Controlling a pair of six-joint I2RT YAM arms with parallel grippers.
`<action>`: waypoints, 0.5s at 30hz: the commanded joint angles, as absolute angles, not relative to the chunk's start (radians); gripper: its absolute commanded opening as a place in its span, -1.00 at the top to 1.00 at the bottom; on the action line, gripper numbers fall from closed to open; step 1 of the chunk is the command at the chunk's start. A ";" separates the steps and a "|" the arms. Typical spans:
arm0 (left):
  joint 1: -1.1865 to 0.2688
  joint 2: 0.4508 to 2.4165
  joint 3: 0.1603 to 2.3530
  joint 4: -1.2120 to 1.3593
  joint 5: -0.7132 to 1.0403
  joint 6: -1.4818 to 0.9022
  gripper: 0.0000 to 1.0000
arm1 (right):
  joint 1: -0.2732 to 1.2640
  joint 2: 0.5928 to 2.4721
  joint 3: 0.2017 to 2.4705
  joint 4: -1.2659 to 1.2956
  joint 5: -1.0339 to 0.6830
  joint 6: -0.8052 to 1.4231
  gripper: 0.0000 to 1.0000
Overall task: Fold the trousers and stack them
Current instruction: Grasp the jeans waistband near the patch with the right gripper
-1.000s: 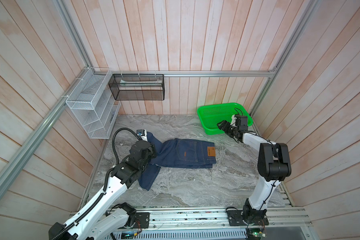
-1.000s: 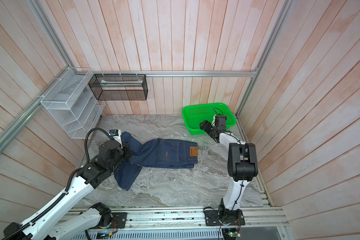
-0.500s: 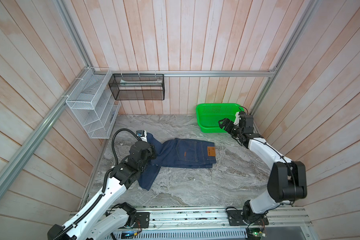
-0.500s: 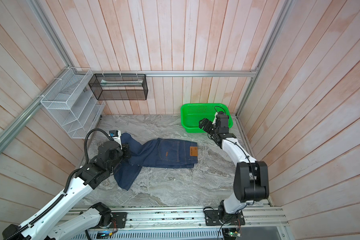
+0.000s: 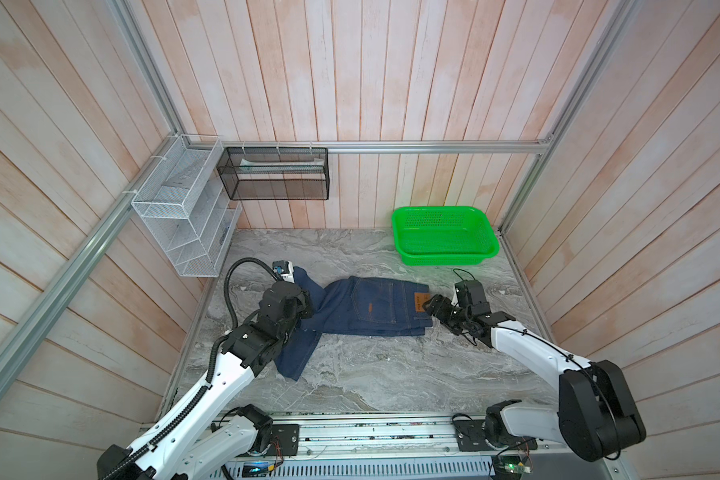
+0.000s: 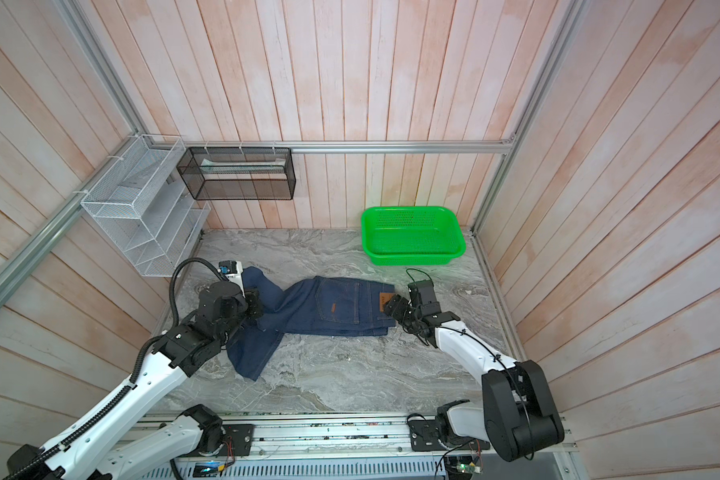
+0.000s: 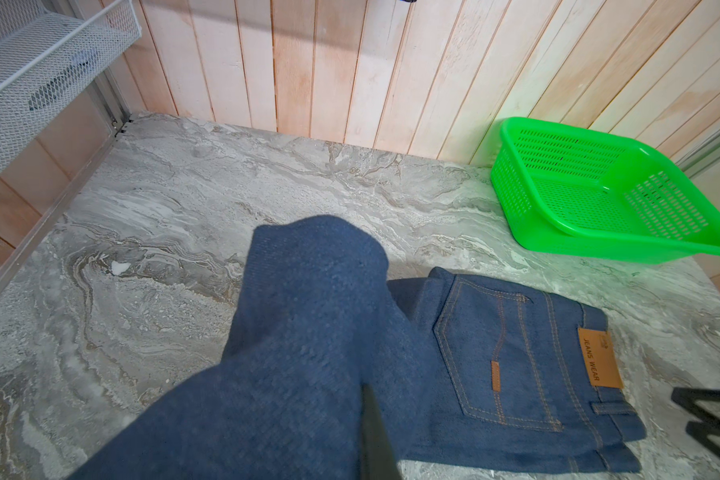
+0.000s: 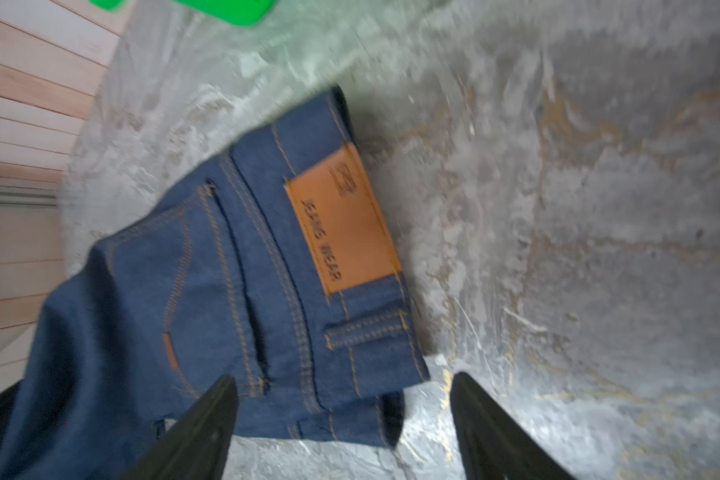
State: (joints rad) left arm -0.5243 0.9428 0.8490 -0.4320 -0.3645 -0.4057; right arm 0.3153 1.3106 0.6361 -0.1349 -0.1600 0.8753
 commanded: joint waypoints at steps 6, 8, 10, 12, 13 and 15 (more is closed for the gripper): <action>-0.520 0.921 0.867 -0.450 -0.388 -0.411 0.88 | 0.339 1.378 0.596 -0.034 -0.187 0.986 -0.49; -0.520 0.920 0.864 -0.450 -0.387 -0.414 0.88 | 0.338 1.400 0.591 -0.007 -0.196 0.996 -0.41; -0.520 0.921 0.860 -0.447 -0.385 -0.416 0.87 | 0.338 1.428 0.585 0.027 -0.216 1.013 -0.33; -0.520 0.919 0.858 -0.445 -0.385 -0.418 0.87 | 0.339 1.455 0.583 0.043 -0.233 1.031 -0.29; -0.519 0.918 0.857 -0.445 -0.385 -0.417 0.87 | 0.342 1.465 0.577 0.057 -0.240 1.042 -0.28; -0.518 0.917 0.857 -0.446 -0.385 -0.416 0.87 | 0.343 1.474 0.561 0.083 -0.243 1.061 -0.25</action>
